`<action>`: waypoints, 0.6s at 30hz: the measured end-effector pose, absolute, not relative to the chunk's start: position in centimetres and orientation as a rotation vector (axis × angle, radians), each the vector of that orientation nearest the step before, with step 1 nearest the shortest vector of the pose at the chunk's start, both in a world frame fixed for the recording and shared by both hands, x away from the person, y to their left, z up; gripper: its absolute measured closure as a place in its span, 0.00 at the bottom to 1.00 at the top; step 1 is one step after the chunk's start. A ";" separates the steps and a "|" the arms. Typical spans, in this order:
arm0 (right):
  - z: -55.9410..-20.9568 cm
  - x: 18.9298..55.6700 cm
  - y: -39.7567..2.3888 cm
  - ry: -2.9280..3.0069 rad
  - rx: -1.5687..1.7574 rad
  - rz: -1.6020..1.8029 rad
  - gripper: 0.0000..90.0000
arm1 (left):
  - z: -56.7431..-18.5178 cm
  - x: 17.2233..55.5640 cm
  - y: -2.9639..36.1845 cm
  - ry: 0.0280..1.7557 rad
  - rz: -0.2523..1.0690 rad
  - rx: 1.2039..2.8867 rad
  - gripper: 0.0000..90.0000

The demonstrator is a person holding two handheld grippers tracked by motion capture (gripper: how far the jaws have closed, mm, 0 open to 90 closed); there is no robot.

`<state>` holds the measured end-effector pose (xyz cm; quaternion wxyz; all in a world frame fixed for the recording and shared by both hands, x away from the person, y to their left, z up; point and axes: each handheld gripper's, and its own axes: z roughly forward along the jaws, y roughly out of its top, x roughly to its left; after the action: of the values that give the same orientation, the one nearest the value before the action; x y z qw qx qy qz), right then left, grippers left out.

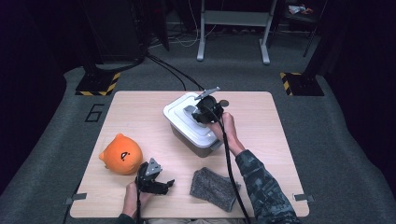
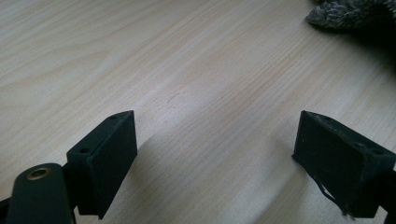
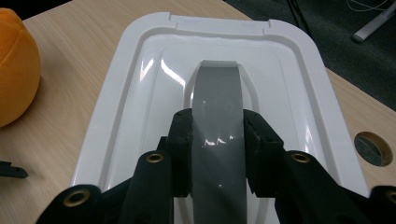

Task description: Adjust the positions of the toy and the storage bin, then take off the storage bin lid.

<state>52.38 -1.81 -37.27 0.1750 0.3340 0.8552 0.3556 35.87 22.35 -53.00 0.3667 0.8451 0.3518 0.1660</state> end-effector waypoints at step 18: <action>-35.8 52.0 -3.0 2.373 0.908 1.034 0.74 | -53.0 35.9 22.3 0.907 0.427 2.168 0.14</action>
<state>52.04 -2.96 -35.76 0.1980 0.3246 0.8479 0.3694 35.87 22.33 -53.02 0.3678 0.8440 0.3532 0.1664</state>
